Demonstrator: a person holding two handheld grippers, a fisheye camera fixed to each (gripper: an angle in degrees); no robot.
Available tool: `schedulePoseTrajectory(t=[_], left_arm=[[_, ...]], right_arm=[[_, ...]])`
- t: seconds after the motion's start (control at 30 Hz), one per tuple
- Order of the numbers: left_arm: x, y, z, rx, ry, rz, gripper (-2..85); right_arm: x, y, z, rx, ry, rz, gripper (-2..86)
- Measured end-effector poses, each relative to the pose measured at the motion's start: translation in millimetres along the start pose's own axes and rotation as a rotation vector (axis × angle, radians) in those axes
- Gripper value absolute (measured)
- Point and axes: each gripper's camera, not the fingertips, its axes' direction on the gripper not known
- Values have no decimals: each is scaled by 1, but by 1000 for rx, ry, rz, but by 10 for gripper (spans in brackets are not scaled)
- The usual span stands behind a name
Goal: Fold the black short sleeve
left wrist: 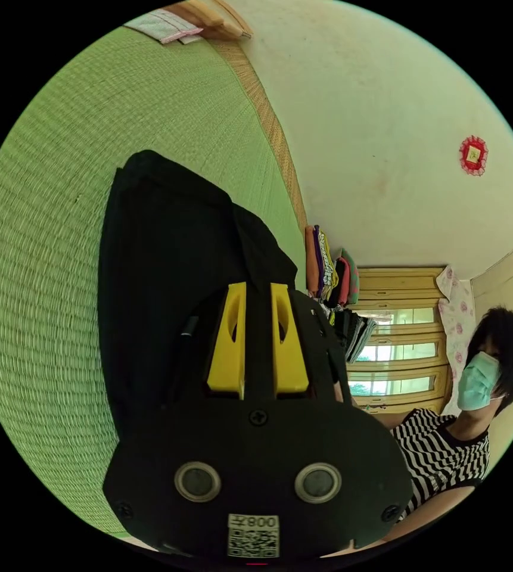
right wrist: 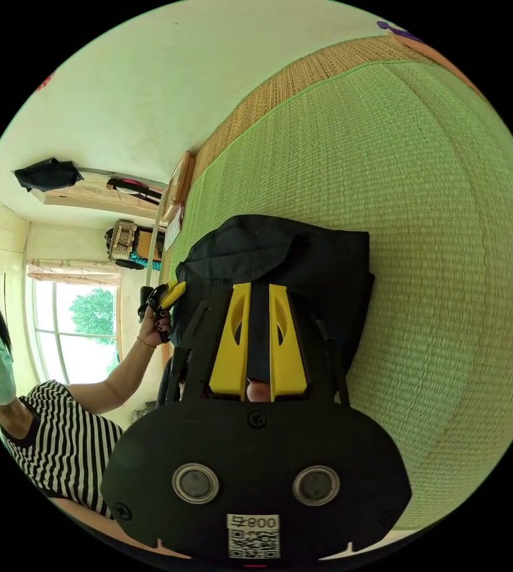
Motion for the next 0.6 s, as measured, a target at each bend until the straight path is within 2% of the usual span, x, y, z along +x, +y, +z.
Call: schedulePoseTrajectory(t=[0.27,0.6], left_arm=[[-10,-17,46,-70,16,12,69],[5,-44,58,-39,44,90,66]], right_arm=[[-10,-19,29,3,-91,-17,56],[-38,-37,20,75,-112,-68,57]])
